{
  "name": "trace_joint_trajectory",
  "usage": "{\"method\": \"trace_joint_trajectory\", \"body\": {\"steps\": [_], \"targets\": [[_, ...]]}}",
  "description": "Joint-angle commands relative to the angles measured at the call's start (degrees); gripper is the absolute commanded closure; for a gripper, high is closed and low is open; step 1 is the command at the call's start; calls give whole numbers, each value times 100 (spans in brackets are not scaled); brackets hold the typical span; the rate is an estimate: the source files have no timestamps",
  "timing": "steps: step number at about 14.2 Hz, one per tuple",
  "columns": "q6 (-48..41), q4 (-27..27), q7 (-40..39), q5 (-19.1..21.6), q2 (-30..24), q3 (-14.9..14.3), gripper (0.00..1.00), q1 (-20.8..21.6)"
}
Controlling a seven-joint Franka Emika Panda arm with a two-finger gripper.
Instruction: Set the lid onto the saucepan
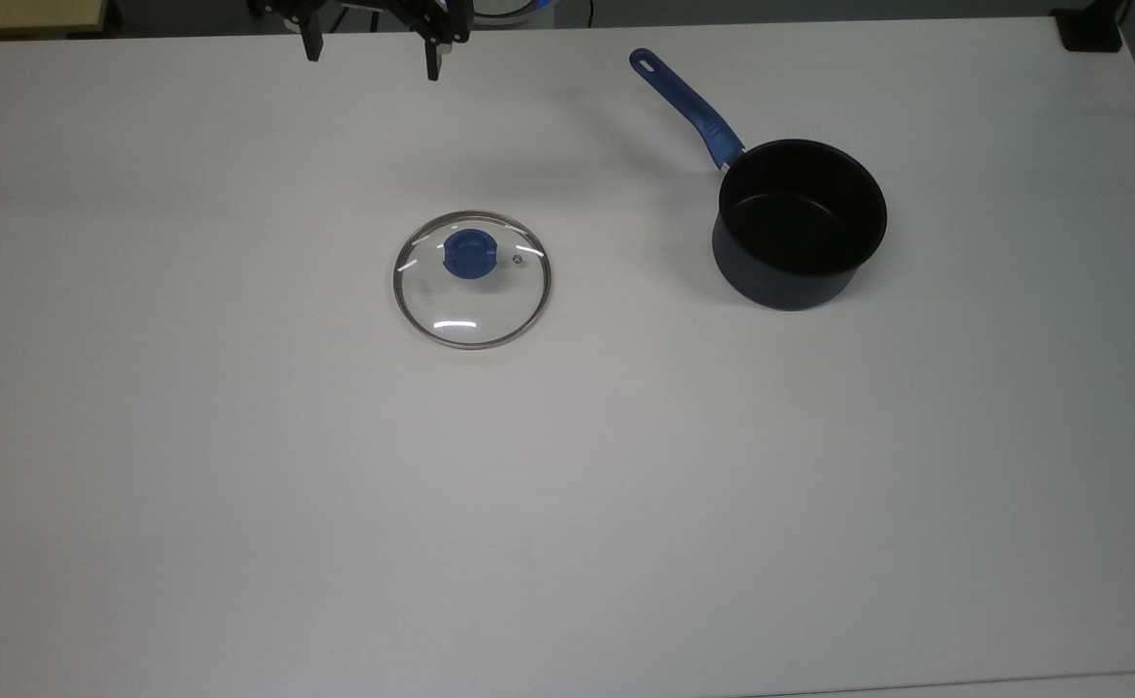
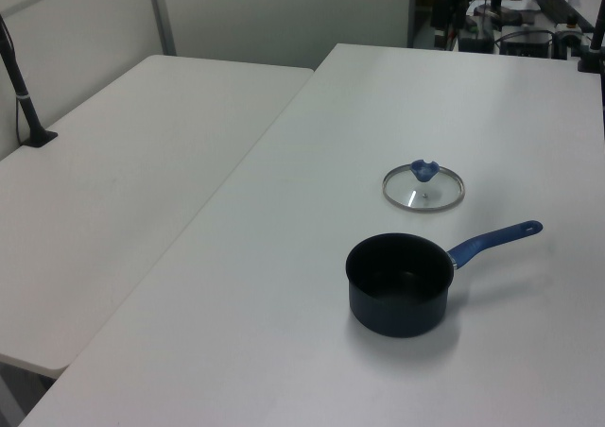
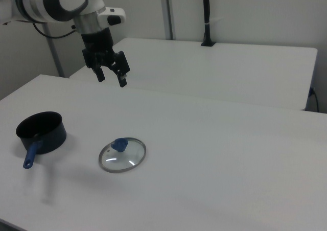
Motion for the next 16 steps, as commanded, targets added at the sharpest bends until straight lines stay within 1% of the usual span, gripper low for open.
{"method": "trace_joint_trajectory", "body": {"steps": [1, 16], "targets": [[-171, 49, -202, 106, -30, -1, 0, -26], [-162, 75, -290, 106, -21, -62, 0, -70]]}}
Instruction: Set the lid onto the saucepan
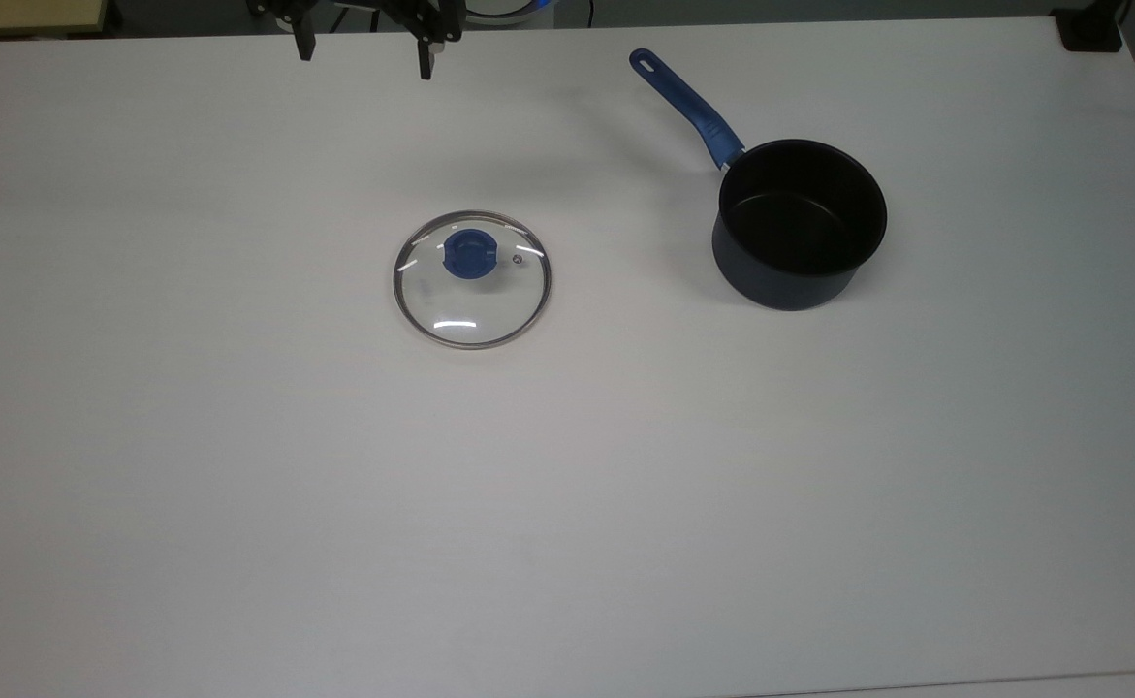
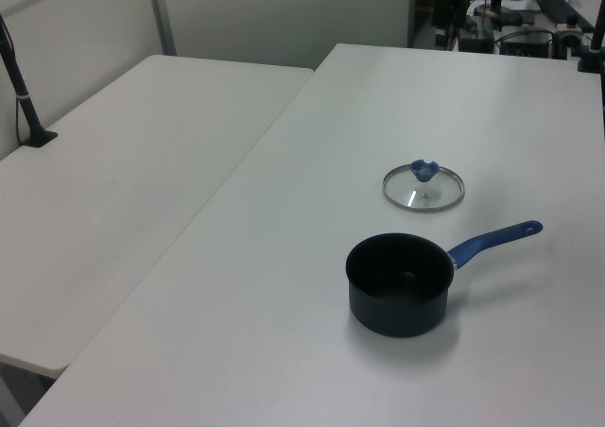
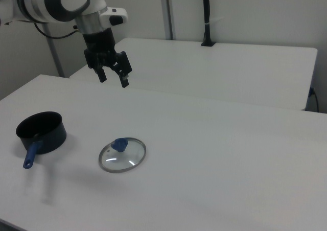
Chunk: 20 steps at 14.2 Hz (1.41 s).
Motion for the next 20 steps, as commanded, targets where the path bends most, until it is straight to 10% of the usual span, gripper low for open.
{"method": "trace_joint_trajectory", "body": {"steps": [1, 20], "targets": [[-162, 75, -188, 106, -19, -41, 0, -23], [978, -925, -425, 317, 174, -24, 1, -14]]}}
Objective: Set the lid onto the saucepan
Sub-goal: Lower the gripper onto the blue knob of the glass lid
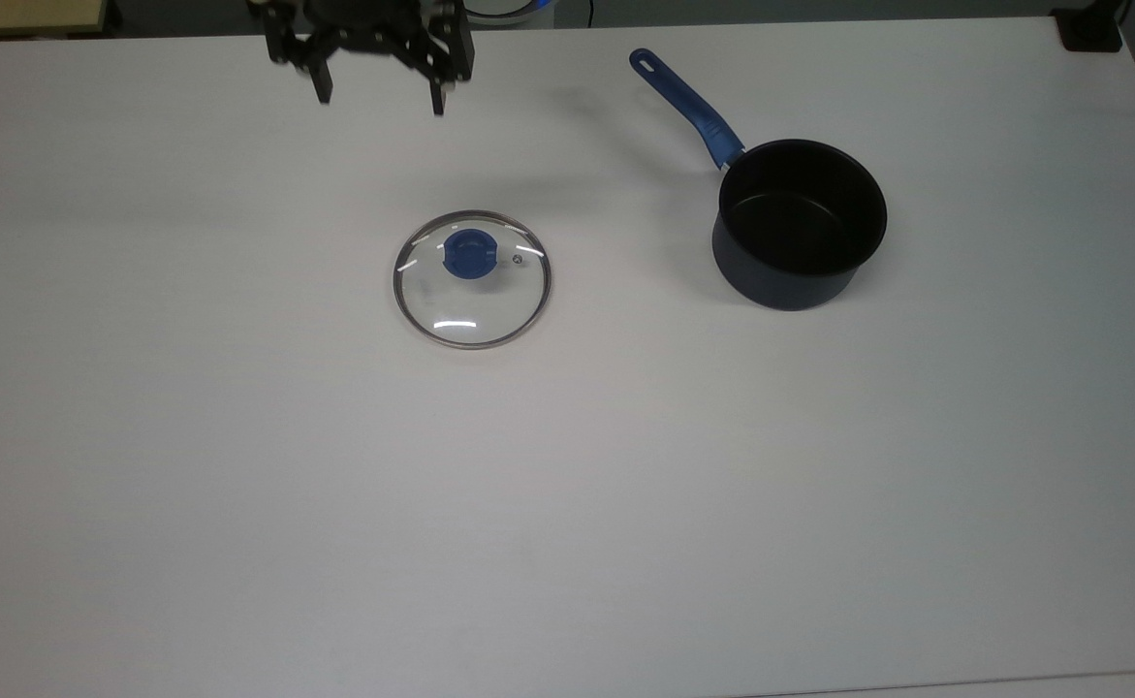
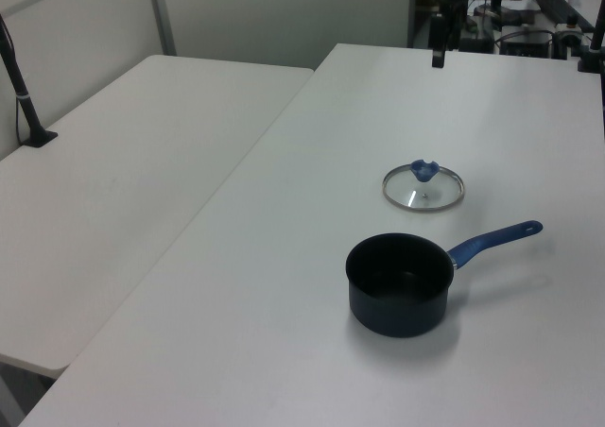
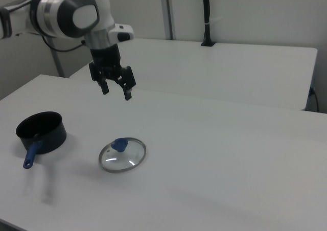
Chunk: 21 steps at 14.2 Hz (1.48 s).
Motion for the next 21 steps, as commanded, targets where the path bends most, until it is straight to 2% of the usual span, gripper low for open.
{"method": "trace_joint_trajectory", "body": {"steps": [1, 3, 9, 12, 15, 19, 21], "targets": [[746, -618, -150, 128, 70, -16, 1, 8], [879, -741, -185, 119, 255, 1, 0, 69], [1239, -829, -194, 49, 958, 28, 0, 596], [1765, -1066, -194, -12, 1178, 28, 0, 658], [1882, -1260, -211, -170, 1205, 28, 8, 632], [1908, -1287, -291, -179, 1231, 28, 11, 570], [2065, -1313, -282, -179, 1284, 28, 19, 553]]}}
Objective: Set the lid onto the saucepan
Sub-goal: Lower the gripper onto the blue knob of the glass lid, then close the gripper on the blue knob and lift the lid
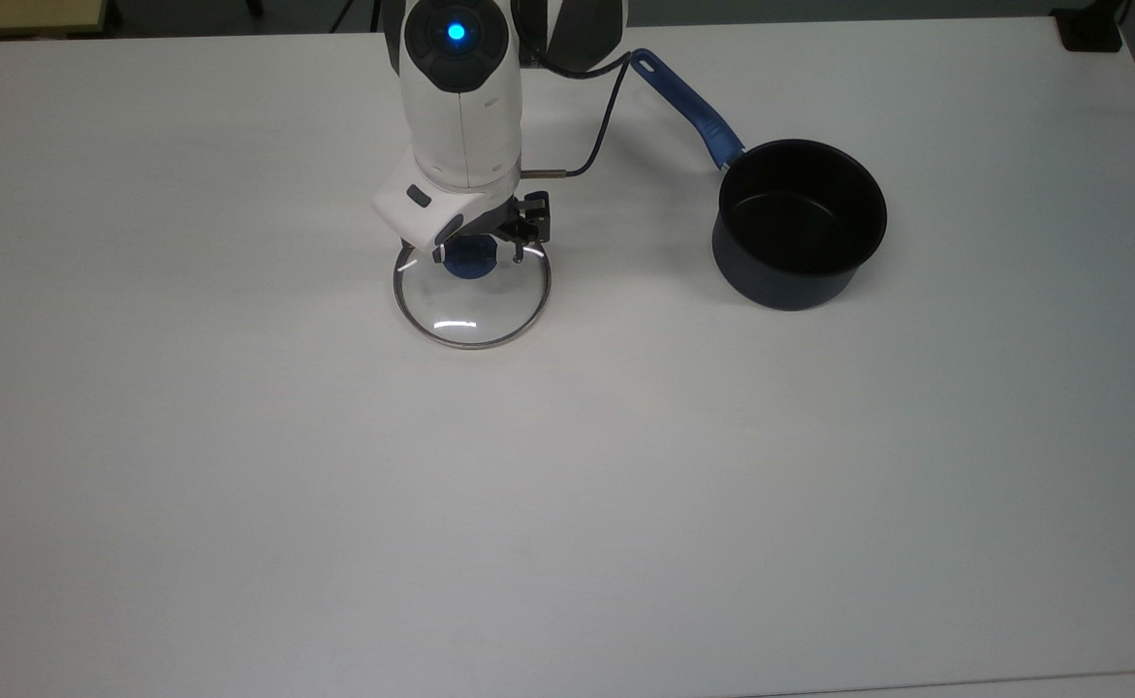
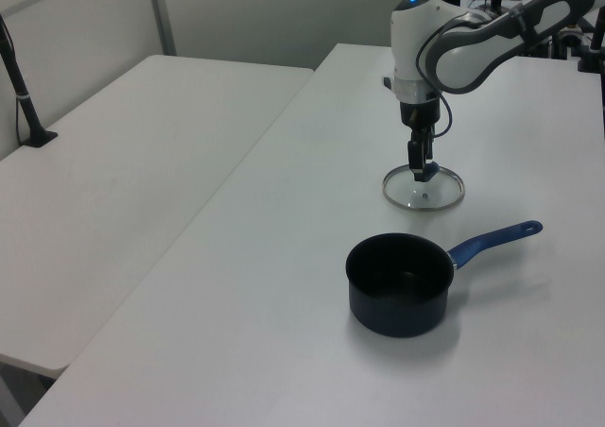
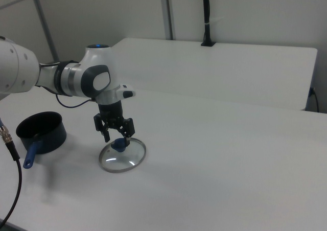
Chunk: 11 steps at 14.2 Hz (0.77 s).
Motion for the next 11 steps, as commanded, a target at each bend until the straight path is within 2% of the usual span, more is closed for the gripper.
{"method": "trace_joint_trajectory", "body": {"steps": [1, 3, 4, 6, 7, 8, 9, 11], "targets": [[402, -254, -99, -50, -66, -20, 19, -33], [560, -368, -99, -50, -75, -20, 21, -50], [622, -430, -99, -50, -75, -20, 25, -94], [649, -448, -108, -42, -92, -20, 42, -121], [605, -439, -108, -24, -136, -20, 54, -156], [561, -439, -108, -7, -197, -20, 60, -208], [239, -370, -108, 11, -302, -20, 64, -226], [-263, -11, -3, 29, -321, -20, 64, -148]]}}
